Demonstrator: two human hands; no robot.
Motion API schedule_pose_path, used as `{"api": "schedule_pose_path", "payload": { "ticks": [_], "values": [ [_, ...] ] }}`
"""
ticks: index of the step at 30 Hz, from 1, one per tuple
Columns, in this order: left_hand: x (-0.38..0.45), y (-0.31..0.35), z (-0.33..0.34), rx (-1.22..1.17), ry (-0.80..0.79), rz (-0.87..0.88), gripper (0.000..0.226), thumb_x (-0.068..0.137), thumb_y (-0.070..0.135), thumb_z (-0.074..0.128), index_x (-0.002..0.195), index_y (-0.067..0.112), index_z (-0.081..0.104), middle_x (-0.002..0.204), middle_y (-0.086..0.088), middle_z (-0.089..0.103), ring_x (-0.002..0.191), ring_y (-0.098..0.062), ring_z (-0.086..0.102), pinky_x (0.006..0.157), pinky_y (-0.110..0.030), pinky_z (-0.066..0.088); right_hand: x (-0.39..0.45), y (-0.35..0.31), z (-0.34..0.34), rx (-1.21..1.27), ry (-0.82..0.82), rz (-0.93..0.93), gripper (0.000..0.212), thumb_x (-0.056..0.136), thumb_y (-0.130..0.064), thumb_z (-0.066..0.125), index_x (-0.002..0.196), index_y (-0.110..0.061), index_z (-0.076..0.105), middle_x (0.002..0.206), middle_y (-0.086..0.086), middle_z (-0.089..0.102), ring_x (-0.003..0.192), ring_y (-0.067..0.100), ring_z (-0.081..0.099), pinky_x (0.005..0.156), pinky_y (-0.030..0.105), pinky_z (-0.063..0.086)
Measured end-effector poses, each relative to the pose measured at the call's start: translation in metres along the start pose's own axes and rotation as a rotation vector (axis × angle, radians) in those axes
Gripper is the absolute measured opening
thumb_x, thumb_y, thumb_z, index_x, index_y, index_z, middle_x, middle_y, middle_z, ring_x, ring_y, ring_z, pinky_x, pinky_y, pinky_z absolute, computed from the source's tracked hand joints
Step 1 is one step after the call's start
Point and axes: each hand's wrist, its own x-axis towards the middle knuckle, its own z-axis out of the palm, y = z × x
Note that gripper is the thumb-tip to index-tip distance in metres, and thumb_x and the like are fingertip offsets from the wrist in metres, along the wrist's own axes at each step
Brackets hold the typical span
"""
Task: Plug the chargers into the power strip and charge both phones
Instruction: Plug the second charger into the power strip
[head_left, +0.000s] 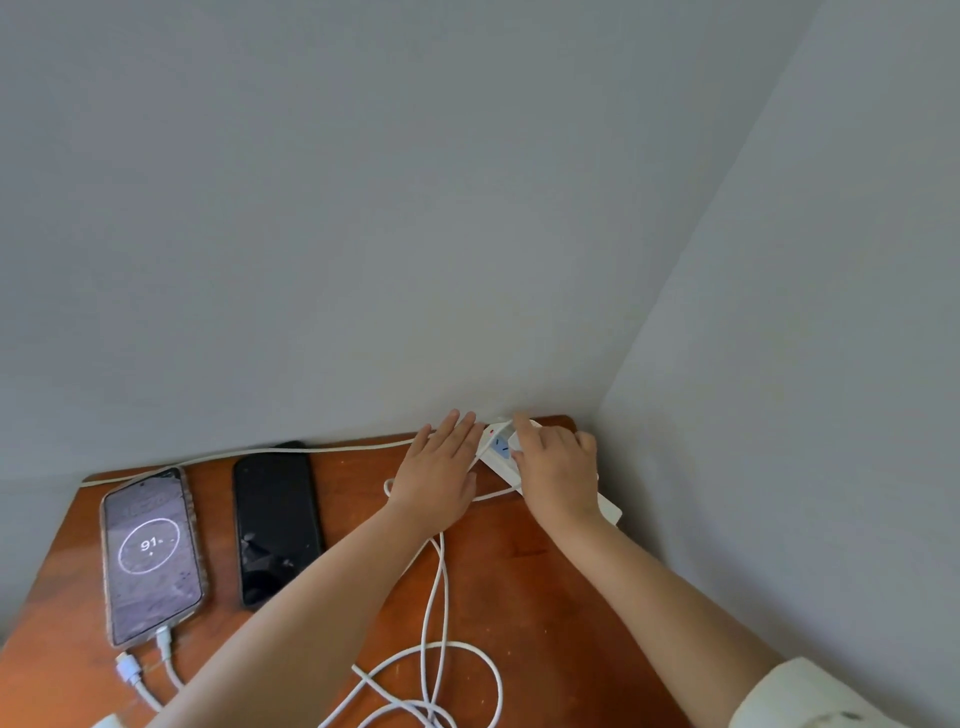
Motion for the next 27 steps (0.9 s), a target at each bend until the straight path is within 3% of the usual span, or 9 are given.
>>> {"api": "schedule_pose_path", "payload": {
  "ticks": [5,10,15,20,22,25,27],
  "values": [
    [0.001,0.000,0.004,0.014,0.000,0.009,0.056,0.099,0.026,0.025,0.147,0.015,-0.001,0.159,-0.002,-0.005,0.146,-0.017,-0.009,0.119,-0.034,-0.004,0.003,0.003,0.000,0.045,-0.004,0.080,0.051,0.037,-0.017,0.094,0.082,-0.010,0.071,0.052,0.004,0.066,0.046,0.021,0.064,0.046,0.029,0.049],
    [0.002,0.001,0.007,0.019,-0.005,0.005,0.058,0.099,0.027,0.027,0.147,0.016,-0.003,0.159,-0.001,-0.006,0.146,-0.017,-0.011,0.118,-0.034,-0.006,-0.002,0.005,0.007,0.002,0.035,0.060,0.052,0.037,-0.016,0.093,0.084,-0.010,0.071,0.057,0.004,0.068,0.051,0.022,0.065,0.061,0.027,0.033],
    [0.001,-0.001,0.009,0.032,-0.003,0.027,0.059,0.099,0.036,0.024,0.147,0.016,-0.003,0.159,-0.001,-0.006,0.146,-0.016,-0.010,0.118,-0.033,-0.007,-0.004,0.001,0.013,0.026,0.068,0.062,0.050,0.042,-0.008,0.091,0.088,-0.006,0.071,0.063,0.009,0.071,0.056,0.025,0.067,0.062,0.029,0.038],
    [-0.001,-0.009,0.008,0.068,-0.016,0.040,0.061,0.098,0.045,0.020,0.147,0.017,-0.004,0.158,0.000,-0.007,0.145,-0.014,-0.011,0.117,-0.033,-0.010,-0.005,0.001,0.015,-0.020,0.052,0.016,0.055,0.041,-0.013,0.092,0.092,-0.005,0.071,0.061,0.008,0.072,0.058,0.024,0.070,0.059,0.026,0.051],
    [-0.001,-0.010,0.009,0.076,-0.018,0.042,0.060,0.098,0.046,0.017,0.147,0.017,-0.004,0.158,0.000,-0.006,0.145,-0.014,-0.011,0.117,-0.033,-0.010,-0.006,0.001,0.016,-0.047,0.042,0.012,0.058,0.040,-0.013,0.092,0.093,-0.005,0.071,0.060,0.008,0.071,0.057,0.024,0.069,0.060,0.026,0.049],
    [0.001,-0.011,0.013,0.100,0.008,0.053,0.071,0.087,0.056,-0.003,0.147,0.016,-0.004,0.159,-0.001,-0.005,0.145,-0.015,-0.010,0.113,-0.031,-0.014,-0.007,0.001,0.016,-0.064,0.063,0.008,0.055,0.042,-0.008,0.090,0.093,-0.005,0.070,0.057,0.008,0.069,0.055,0.024,0.068,0.062,0.030,0.037],
    [0.001,-0.011,0.016,0.100,0.010,0.053,0.066,0.092,0.053,0.001,0.147,0.016,-0.003,0.159,0.000,-0.005,0.145,-0.015,-0.010,0.114,-0.031,-0.013,-0.006,-0.001,0.015,-0.100,0.055,0.004,0.054,0.042,-0.011,0.090,0.092,-0.007,0.071,0.058,0.007,0.069,0.055,0.022,0.067,0.060,0.028,0.038]
  ]
}}
